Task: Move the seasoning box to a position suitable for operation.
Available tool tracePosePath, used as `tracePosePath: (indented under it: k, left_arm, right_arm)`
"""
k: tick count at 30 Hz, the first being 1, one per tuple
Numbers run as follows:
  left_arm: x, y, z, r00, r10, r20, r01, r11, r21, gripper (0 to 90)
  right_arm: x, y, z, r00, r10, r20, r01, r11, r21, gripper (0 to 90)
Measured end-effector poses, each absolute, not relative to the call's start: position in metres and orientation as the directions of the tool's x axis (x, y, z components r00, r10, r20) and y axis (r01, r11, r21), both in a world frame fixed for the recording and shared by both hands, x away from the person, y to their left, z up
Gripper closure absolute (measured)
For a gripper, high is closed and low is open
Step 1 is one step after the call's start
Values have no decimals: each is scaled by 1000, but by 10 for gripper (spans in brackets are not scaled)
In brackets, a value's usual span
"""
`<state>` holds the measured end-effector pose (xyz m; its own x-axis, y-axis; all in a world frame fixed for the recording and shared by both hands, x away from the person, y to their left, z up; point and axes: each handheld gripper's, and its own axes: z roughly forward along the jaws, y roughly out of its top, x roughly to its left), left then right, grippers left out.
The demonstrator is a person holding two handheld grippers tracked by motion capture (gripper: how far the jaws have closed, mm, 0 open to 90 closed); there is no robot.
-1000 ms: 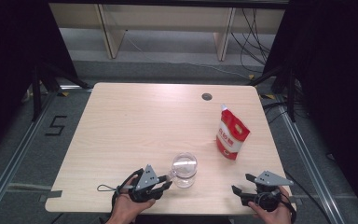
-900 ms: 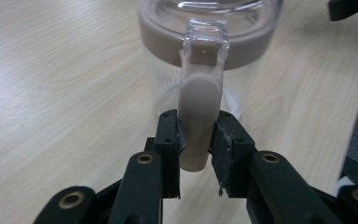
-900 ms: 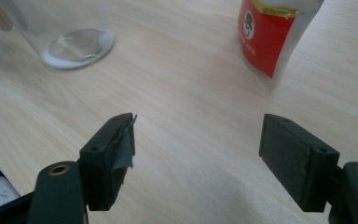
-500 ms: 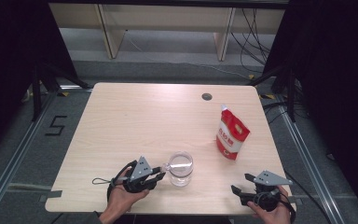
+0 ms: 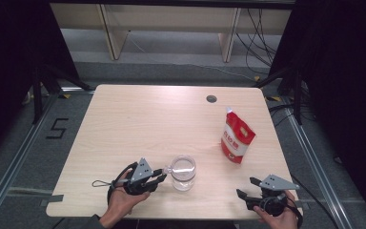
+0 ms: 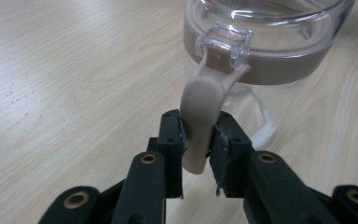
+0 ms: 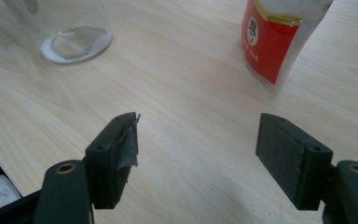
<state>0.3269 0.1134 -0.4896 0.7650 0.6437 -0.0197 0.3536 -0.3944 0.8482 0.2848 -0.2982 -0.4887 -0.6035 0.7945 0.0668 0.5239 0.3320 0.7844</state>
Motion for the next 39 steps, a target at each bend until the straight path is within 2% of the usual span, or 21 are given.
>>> tracePosePath:
  k: [4, 7, 10, 13, 15, 17, 18, 20, 21, 22, 27, 28, 29, 33, 35, 39]
  left_arm:
    - [328, 115, -490, 776, 631, -6, 334, -403, 852, 744]
    - [326, 117, -489, 769, 640, -19, 357, -403, 843, 743]
    - [326, 117, -490, 764, 644, -29, 359, -388, 849, 742]
    - [326, 118, -489, 771, 636, -17, 353, -405, 844, 741]
    - [325, 118, -489, 761, 647, -41, 374, -387, 842, 739]
    - [327, 119, -489, 766, 640, -60, 383, -379, 842, 720]
    - [326, 118, -489, 762, 642, -84, 390, -350, 852, 720]
    - [325, 120, -487, 772, 631, -78, 389, -372, 843, 648]
    - [324, 121, -486, 771, 633, -68, 384, -377, 843, 648]
    - [325, 120, -485, 774, 628, -74, 380, -369, 849, 606]
    - [323, 116, -482, 777, 624, -80, 385, -371, 845, 532]
    - [323, 116, -480, 778, 622, -85, 396, -382, 835, 487]
    - [324, 117, -479, 788, 611, -70, 384, -400, 832, 487]
    - [321, 115, -477, 785, 610, -107, 403, -372, 836, 438]
    - [320, 117, -474, 787, 610, -93, 396, -383, 835, 394]
    - [315, 119, -469, 777, 617, -123, 413, -353, 839, 333]
  right_arm:
    - [286, -298, -490, -606, 794, 55, 511, 334, 792, 304]
    - [287, -299, -490, -615, 788, 27, 489, 355, 797, 304]
    - [287, -298, -490, -617, 785, 56, 507, 342, 791, 302]
    - [288, -299, -490, -614, 789, 34, 490, 346, 800, 295]
    - [286, -297, -491, -599, 799, 55, 510, 328, 795, 283]
    - [288, -299, -491, -613, 789, 37, 487, 341, 804, 266]
    - [288, -297, -491, -609, 791, 65, 505, 323, 800, 255]
    - [289, -297, -493, -616, 787, 34, 480, 340, 809, 228]
    - [289, -297, -493, -616, 787, 34, 480, 340, 809, 228]
    - [288, -296, -494, -600, 798, 66, 508, 315, 802, 221]
    - [289, -297, -495, -616, 786, 48, 485, 331, 809, 222]
    - [287, -298, -495, -614, 786, 71, 501, 319, 804, 221]
    - [287, -298, -495, -614, 786, 71, 501, 319, 804, 221]
    - [285, -299, -496, -603, 795, 70, 506, 313, 804, 224]
    - [286, -300, -496, -613, 788, 51, 488, 327, 809, 227]
    - [287, -298, -496, -612, 789, 57, 494, 325, 806, 230]
